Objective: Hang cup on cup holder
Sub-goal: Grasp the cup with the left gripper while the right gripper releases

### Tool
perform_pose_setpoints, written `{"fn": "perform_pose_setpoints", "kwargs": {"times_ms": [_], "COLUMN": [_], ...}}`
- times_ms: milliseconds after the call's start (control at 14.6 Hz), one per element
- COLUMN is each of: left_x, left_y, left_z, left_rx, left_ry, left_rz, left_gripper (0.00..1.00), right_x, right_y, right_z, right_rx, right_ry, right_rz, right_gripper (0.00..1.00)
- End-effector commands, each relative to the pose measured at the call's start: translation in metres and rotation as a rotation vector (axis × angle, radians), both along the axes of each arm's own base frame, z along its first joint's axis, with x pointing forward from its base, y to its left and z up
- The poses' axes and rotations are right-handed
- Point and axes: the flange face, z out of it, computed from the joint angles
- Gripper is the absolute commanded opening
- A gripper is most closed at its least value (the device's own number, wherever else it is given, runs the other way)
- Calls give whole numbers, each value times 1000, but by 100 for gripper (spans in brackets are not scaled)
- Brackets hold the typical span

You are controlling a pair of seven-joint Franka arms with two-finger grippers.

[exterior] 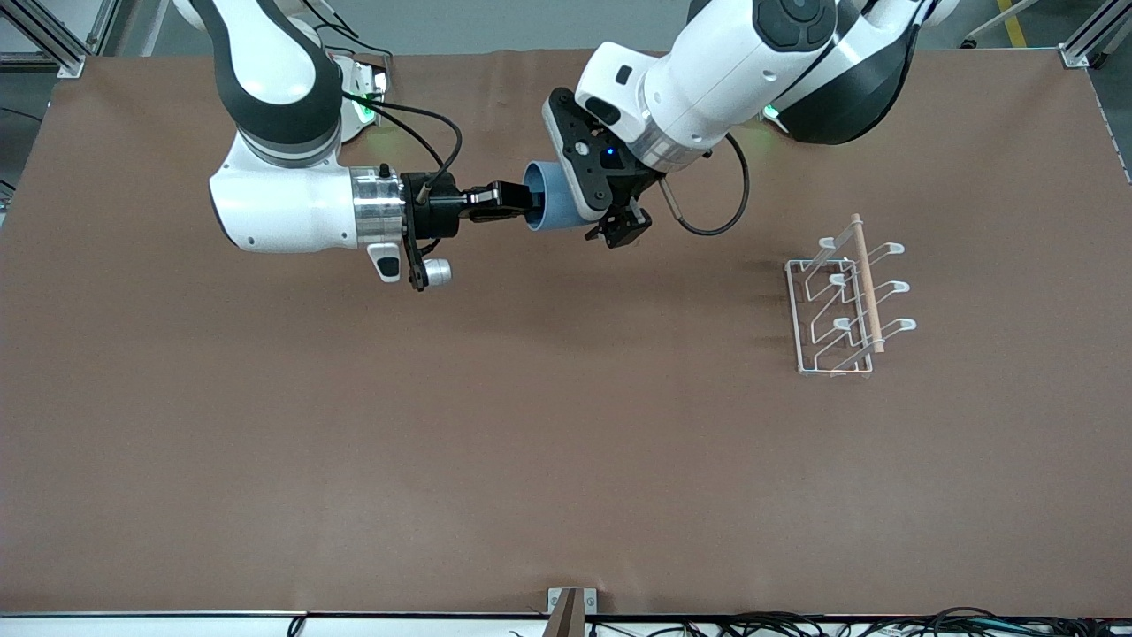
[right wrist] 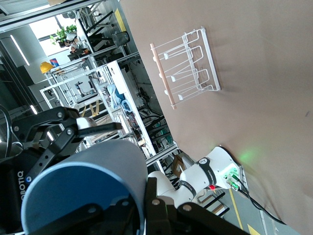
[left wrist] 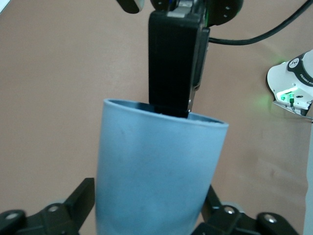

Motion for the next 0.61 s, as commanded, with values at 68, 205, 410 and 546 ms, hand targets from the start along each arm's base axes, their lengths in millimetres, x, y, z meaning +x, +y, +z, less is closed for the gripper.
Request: {"fn": "perform_pose_setpoints", "kwargs": {"times_ms": [68,205,410,546], "left_x": [5,5,8,11], "left_y": [-9,-11,-6,-3], "left_z": [-4,-9,-8,-9], "left_rx": [-5,0,39,64], "left_ry": [-35,-31,-66,-86], "left_rz": [-21,-23,-27,-25], "left_gripper": [76,67,67,67], "right_x": [-6,-6,-4,-4], "right_y": [1,0,-2,-4], "right_z": [2,1,-2,-1], "right_rx": [29,28,23,29], "right_ry": [-2,1,24,12], "right_rz": [3,2,-5,5], "right_gripper": [7,10,40,100]}}
